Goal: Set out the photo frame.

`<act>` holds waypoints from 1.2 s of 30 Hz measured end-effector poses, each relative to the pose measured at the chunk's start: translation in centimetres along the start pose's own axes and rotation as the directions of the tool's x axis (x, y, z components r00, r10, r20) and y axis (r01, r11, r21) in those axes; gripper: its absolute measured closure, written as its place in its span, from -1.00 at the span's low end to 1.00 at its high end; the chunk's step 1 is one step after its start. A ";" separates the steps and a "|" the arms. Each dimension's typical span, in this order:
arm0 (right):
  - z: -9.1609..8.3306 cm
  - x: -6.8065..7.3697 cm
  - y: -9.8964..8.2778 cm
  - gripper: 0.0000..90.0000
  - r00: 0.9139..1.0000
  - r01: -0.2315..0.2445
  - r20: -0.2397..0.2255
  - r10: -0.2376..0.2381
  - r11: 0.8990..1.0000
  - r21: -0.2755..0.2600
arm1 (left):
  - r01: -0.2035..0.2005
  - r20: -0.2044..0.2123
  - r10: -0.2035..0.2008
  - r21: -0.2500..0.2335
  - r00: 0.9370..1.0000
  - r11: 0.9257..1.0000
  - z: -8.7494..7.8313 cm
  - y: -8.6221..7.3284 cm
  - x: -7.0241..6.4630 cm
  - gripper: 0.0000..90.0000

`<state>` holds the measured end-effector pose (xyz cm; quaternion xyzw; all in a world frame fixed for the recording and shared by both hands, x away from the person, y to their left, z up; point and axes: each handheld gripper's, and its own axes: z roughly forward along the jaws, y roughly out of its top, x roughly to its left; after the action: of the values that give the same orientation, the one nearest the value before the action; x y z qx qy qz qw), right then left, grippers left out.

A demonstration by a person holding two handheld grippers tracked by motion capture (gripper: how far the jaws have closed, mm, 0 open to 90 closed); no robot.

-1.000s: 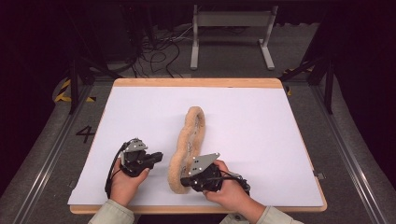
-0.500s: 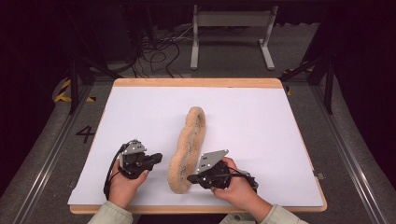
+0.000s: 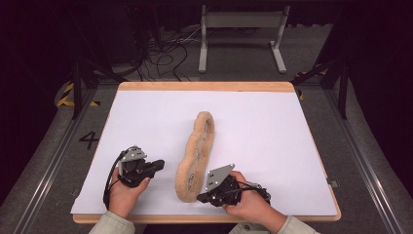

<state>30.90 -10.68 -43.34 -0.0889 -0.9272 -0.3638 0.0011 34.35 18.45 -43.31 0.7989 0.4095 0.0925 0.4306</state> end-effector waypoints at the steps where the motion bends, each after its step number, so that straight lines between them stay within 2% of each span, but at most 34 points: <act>1: 0.1 0.0 0.0 1.00 1.000 0.006 -0.004 -0.006 1.000 0.004 | 0.007 0.004 -0.007 0.002 1.000 1.000 0.0 0.0 -0.1 0.92; 5: 0.6 0.4 0.1 1.00 0.999 0.024 -0.038 -0.024 1.000 0.013 | 0.006 0.004 -0.006 0.002 1.000 1.000 0.0 0.0 -0.1 0.92; 15: 1.6 1.0 0.9 1.00 0.996 0.049 -0.071 -0.049 0.999 -0.005 | -0.001 0.000 0.001 0.002 1.000 1.000 0.0 0.0 0.0 0.92; 21: 2.4 0.8 1.4 1.00 0.997 0.061 -0.037 -0.062 0.998 -0.027 | 0.003 0.002 -0.003 0.003 1.000 1.000 0.0 0.0 0.0 0.92; 28: 2.6 -0.4 2.2 1.00 0.998 0.020 0.053 -0.017 0.998 -0.059 | 0.003 -0.007 -0.003 -0.001 1.000 1.000 -0.1 0.0 0.1 0.91; 31: 2.9 -1.0 2.2 1.00 0.997 0.003 0.072 0.002 0.998 -0.063 | 0.014 -0.005 -0.014 -0.002 1.000 1.000 -0.3 -0.1 0.1 0.91; 32: 3.0 -1.1 2.2 1.00 0.997 -0.006 0.072 0.011 0.998 -0.069 | 0.005 -0.014 -0.005 -0.011 1.000 1.000 -0.3 -0.1 0.3 0.91; 36: 3.3 -1.2 2.4 1.00 0.996 -0.005 0.085 0.012 0.997 -0.082 | 0.017 -0.016 -0.018 -0.020 1.000 1.000 -0.7 -0.2 0.3 0.91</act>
<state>32.67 -6.95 -44.25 -0.1085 -0.9103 -0.3974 -0.0406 34.13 19.16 -43.13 0.7902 0.4191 0.0994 0.4359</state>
